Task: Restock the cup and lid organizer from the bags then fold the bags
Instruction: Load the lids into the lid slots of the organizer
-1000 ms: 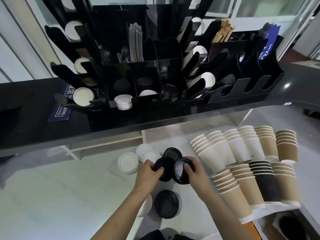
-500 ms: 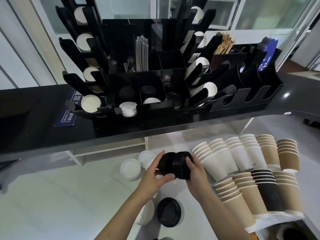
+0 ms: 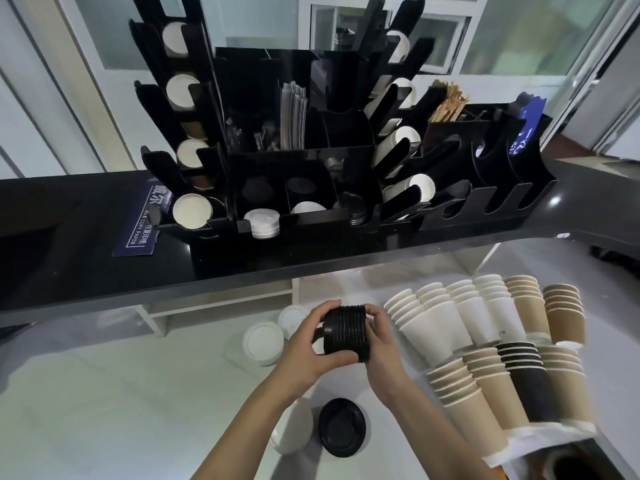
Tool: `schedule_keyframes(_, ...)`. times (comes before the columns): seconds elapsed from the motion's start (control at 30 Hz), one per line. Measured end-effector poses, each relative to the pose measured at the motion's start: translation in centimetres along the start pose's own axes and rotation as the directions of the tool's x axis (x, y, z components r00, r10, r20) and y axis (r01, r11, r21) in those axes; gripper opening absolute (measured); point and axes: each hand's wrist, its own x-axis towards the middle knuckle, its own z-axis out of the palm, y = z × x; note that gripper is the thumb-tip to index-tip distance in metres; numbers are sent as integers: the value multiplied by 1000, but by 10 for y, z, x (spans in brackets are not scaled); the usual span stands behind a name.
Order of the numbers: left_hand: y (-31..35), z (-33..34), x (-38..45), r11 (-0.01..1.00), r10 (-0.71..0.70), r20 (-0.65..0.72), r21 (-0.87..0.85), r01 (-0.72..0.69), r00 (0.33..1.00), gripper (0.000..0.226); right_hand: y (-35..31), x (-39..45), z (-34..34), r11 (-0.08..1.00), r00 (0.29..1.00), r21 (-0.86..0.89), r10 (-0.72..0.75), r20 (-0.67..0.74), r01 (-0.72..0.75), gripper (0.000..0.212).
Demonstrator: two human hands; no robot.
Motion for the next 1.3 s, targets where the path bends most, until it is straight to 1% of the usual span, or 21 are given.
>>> schedule_keyframes(0.07,4,-3,-2,1000,19,-10,9,-19,1000,84,-9,-5,3,995,999,-91,-51,-13,49,20)
schedule_keyframes(0.13,7,-6,-4,999,38,-11,18,-37,999,84,-22,-10,6,987,998,-149,-64,-12,61,24)
schedule_keyframes(0.2,11,-9,-5,999,49,15,13,-49,999,82,-37,-17,4,980,999,-194,-40,18,42,30)
schedule_keyframes(0.3,16,-11,-6,998,55,90,-4,-55,994,78,-56,-28,-9,963,990,-267,8,141,30,40)
schedule_keyframes(0.33,19,-10,-6,998,58,117,-13,-56,991,77,-61,-32,-15,958,987,-287,24,161,23,42)
schedule_keyframes(0.4,26,-2,-5,997,65,166,-54,-57,984,77,-71,-37,-30,958,984,-287,53,168,-3,56)
schedule_keyframes(0.47,34,11,-3,993,81,196,-96,-63,977,75,-82,-42,-46,962,977,-273,63,201,-5,62)
schedule_keyframes(0.53,41,27,1,992,105,225,-92,-86,969,72,-93,-46,-63,966,972,-259,61,226,0,62)
schedule_keyframes(0.6,47,45,5,992,112,238,-83,-95,965,76,-101,-48,-82,968,967,-251,54,248,10,62)
schedule_keyframes(0.73,54,83,14,995,86,240,-64,-72,967,83,-113,-43,-127,966,945,-255,49,324,37,52)
schedule_keyframes(0.83,63,123,22,997,78,245,-36,-71,966,79,-120,-35,-169,965,937,-262,73,342,21,56)
schedule_keyframes(0.97,79,193,34,996,85,196,-7,-85,977,74,-138,-26,-235,954,914,-299,98,394,27,59)
schedule_keyframes(1.1,90,258,44,996,87,154,-24,-84,984,74,-152,-19,-300,959,902,-280,87,422,39,55)
schedule_keyframes(1.2,94,293,48,995,77,111,-71,-69,991,75,-156,-14,-337,975,896,-223,88,436,13,52)
schedule_keyframes(1.3,98,315,48,994,59,88,-94,-51,994,76,-159,-11,-359,980,879,-201,95,466,0,51)
